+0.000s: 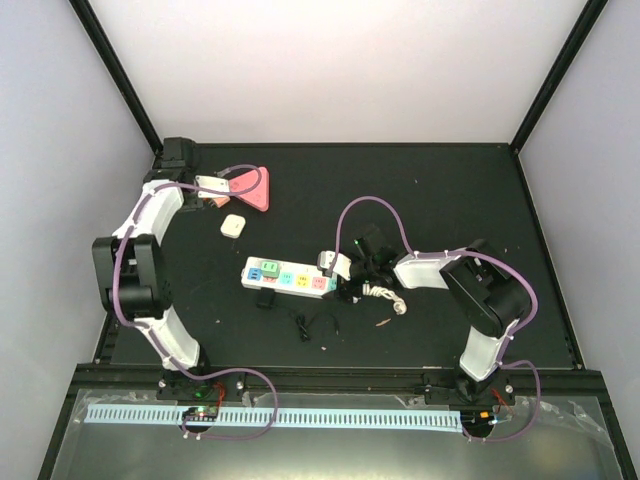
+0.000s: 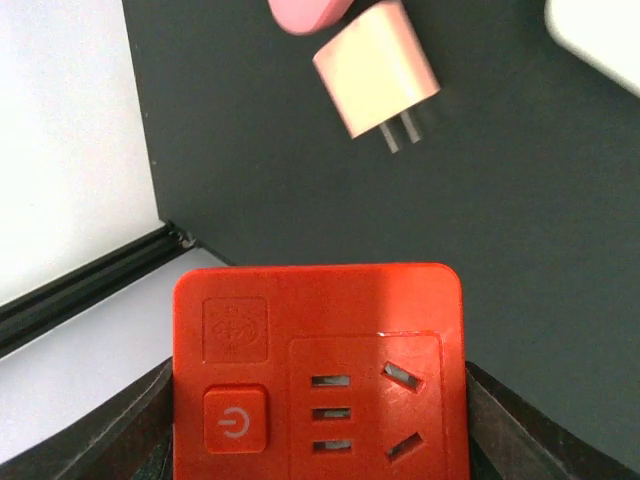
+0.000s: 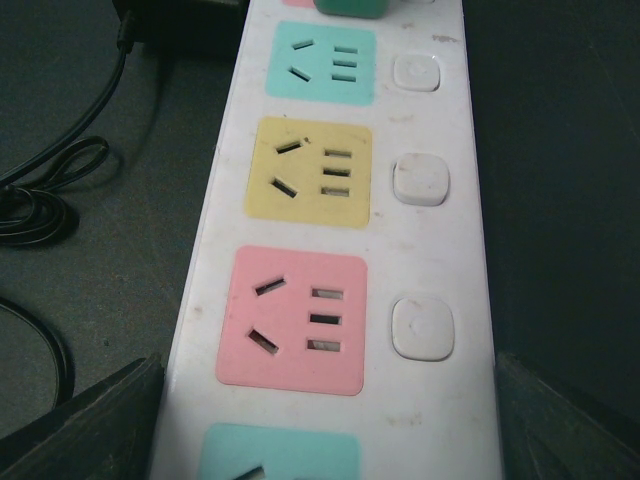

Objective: Pull the plug off the socket

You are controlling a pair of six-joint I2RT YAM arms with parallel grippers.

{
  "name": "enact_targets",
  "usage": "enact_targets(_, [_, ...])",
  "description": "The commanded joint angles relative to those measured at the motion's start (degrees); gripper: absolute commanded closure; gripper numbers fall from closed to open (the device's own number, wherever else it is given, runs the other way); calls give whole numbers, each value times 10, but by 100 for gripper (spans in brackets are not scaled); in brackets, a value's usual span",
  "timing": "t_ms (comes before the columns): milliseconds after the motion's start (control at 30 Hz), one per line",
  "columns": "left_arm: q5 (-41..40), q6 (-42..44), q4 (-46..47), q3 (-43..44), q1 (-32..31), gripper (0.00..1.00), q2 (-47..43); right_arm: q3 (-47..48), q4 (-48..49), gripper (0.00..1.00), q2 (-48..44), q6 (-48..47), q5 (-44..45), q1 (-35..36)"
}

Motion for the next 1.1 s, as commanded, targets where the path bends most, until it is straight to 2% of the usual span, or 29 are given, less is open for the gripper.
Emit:
enact_targets(0, [-95, 65, 136, -5, 9, 76, 47, 0, -14, 80, 9, 8, 24, 0])
enact_targets(333, [-149, 77, 261, 4, 14, 76, 150, 0, -16, 80, 7, 8, 22, -1])
enact_targets(633, [-159, 26, 270, 3, 15, 70, 190, 2, -15, 79, 10, 9, 23, 0])
enact_targets(733, [-158, 11, 259, -4, 16, 63, 189, 1, -16, 79, 9, 9, 24, -1])
enact_targets(900, [-127, -26, 200, -20, 15, 45, 163, 2, -15, 79, 10, 8, 24, 0])
enact_targets(1067, [-107, -46, 167, -31, 16, 39, 141, 4, -18, 78, 11, 8, 25, -1])
